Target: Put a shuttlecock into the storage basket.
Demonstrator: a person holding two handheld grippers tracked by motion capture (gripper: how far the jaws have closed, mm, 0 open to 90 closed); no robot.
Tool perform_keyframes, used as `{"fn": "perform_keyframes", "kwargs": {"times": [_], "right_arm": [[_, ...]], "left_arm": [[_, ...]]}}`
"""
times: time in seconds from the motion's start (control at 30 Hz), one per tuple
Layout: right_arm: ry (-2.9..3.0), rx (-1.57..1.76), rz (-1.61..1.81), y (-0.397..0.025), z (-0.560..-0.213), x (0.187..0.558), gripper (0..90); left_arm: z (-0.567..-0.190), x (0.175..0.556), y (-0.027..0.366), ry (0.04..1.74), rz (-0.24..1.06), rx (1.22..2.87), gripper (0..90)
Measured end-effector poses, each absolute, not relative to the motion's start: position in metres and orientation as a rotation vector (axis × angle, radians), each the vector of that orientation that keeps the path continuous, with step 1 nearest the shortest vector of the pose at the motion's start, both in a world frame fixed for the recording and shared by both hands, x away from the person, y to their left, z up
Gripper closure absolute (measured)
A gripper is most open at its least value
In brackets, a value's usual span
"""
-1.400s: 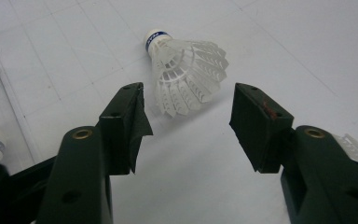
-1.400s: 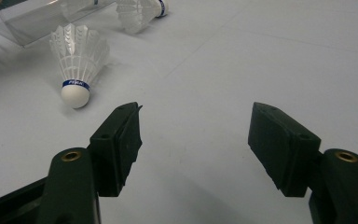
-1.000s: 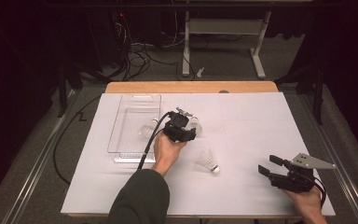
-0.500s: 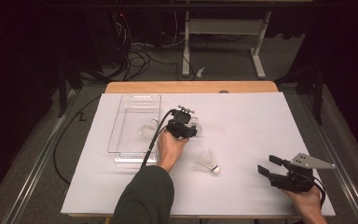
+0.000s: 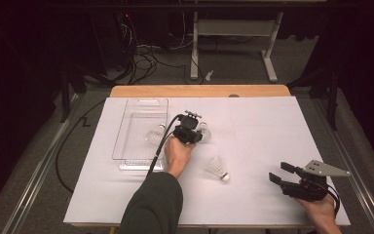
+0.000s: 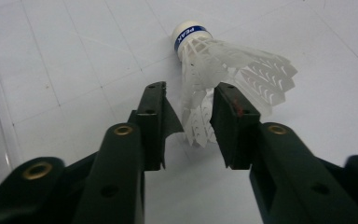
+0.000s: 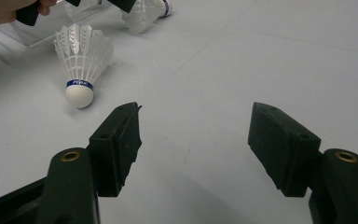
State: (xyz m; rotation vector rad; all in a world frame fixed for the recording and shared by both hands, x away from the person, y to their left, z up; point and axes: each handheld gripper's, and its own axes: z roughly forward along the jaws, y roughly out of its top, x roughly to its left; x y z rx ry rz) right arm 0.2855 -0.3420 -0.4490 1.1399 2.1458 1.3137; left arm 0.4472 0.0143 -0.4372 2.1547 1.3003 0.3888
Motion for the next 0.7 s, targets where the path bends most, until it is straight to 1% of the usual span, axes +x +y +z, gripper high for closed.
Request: {"fn": "perform_keyframes", "kwargs": {"times": [0.2,0.37,0.7], "right_arm": [[2.145,1.138,1.314,-0.3420,-0.4490,0.2854,34.5],[2.147,1.137,1.312,-0.3418,-0.4491,0.2854,34.5],[2.146,1.135,1.313,-0.3420,-0.4490,0.2853,34.5]], "left_arm": [[-0.4386,0.4480,0.0144,1.316,0.378,2.164,81.4],[-0.4389,0.4483,0.0145,1.321,0.368,2.167,88.1],[-0.4366,0.4459,0.0142,1.302,0.357,2.174,89.7]]}}
